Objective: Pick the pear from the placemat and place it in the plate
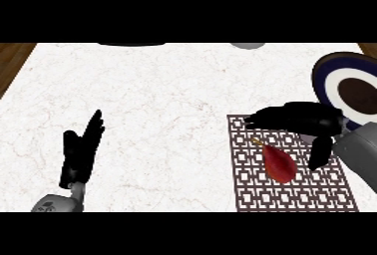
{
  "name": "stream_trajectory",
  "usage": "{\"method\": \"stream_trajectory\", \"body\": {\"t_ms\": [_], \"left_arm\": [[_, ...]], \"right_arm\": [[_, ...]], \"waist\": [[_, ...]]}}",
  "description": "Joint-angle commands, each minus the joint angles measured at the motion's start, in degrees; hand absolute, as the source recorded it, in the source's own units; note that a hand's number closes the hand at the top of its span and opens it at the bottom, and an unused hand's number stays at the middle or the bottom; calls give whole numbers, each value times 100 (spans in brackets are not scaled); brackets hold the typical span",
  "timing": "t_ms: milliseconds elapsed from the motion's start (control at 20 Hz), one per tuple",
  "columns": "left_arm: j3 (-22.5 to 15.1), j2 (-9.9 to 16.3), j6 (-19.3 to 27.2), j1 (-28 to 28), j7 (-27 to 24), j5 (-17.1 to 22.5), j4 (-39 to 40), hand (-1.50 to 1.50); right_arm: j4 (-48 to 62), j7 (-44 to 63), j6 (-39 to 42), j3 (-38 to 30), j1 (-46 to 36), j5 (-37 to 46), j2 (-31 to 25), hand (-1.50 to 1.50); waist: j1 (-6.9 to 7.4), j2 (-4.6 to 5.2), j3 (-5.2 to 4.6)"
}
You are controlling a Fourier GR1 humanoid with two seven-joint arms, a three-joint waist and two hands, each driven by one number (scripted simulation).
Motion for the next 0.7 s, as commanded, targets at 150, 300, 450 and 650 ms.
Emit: {"method": "stream_trajectory", "body": {"t_ms": [150,300,450,650], "left_arm": [[168,73,-243,104,174,-48,-195,0],[231,34,-296,257,1,-90,-256,0],[21,-237,-56,244,-23,-379,-171,0],[324,-123,-257,147,188,-176,-254,0]], "right_arm": [[483,-463,495,-52,-208,476,368,-150],[446,-837,158,-74,149,685,209,-150],[413,-419,235,58,174,769,560,-150],[186,-398,234,112,423,936,480,-150]], "waist": [[9,0,1],[-8,-4,2],[-12,-5,2],[-55,-16,0]]}}
